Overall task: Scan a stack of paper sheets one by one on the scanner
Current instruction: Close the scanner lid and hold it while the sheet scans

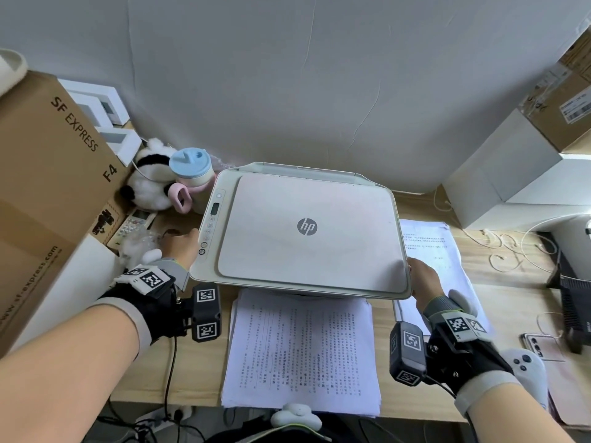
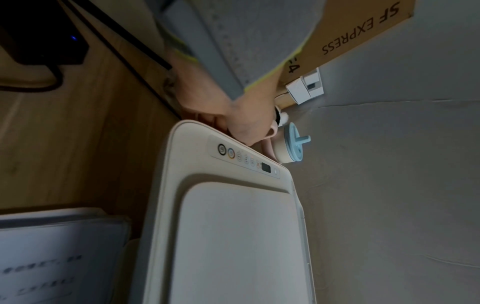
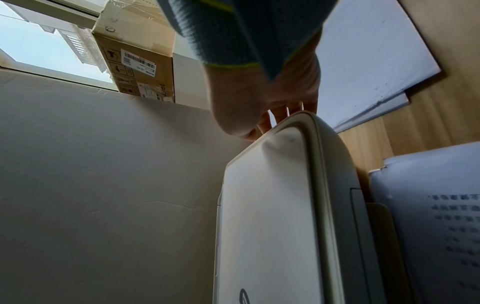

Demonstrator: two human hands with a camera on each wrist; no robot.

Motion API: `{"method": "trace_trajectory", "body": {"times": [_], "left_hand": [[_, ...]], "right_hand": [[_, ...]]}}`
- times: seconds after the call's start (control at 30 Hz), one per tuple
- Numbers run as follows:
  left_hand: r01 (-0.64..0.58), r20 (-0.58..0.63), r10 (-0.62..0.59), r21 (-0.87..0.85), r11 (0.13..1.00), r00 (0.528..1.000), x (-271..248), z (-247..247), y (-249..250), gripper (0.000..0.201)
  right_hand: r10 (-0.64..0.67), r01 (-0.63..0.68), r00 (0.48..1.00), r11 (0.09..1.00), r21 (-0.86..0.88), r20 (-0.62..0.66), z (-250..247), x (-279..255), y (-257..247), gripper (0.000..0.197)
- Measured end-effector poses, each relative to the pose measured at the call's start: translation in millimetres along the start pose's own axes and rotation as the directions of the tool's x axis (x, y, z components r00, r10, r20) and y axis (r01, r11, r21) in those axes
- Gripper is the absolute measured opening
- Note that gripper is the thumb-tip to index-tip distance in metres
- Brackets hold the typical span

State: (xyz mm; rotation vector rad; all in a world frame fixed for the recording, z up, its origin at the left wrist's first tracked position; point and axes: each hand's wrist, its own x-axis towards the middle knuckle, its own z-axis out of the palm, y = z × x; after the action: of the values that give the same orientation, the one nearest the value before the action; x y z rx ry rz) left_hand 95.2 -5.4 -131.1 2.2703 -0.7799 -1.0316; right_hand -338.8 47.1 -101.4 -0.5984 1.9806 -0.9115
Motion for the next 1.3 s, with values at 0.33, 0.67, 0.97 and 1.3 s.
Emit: {"method": "trace_trajectory", "body": {"times": [0.33, 0.67, 0.97, 1.3], "left_hand": [[-0.001, -0.010, 0.001, -0.062, 0.998, 1.000, -23.2, -5.6, -27.6, 0.061], [0.029, 0.020, -0.027, -0.113, 0.993, 0.999, -36.6, -4.4, -27.5, 0.045], [0.034, 0.009, -0.033, -0.179, 0.983, 0.999, -43.3, -2.1, -29.6, 0.037], [0.108, 0.009, -0.112, -0.345, 0.932, 0.994, -56.4, 1.9, -22.4, 0.038]], "right_hand": [[0.025, -0.025, 1.000, 0.998, 0.053, -0.002, 3.3, -16.6, 29.2, 0.025], [0.051, -0.051, 0.999, 0.983, 0.174, 0.003, -1.3, -29.2, 39.2, 0.025], [0.045, -0.047, 0.999, 0.983, 0.180, 0.014, -0.8, -31.1, 38.8, 0.023], [0.045, -0.042, 0.999, 0.978, 0.207, -0.009, 3.2, -30.7, 44.3, 0.029]]}}
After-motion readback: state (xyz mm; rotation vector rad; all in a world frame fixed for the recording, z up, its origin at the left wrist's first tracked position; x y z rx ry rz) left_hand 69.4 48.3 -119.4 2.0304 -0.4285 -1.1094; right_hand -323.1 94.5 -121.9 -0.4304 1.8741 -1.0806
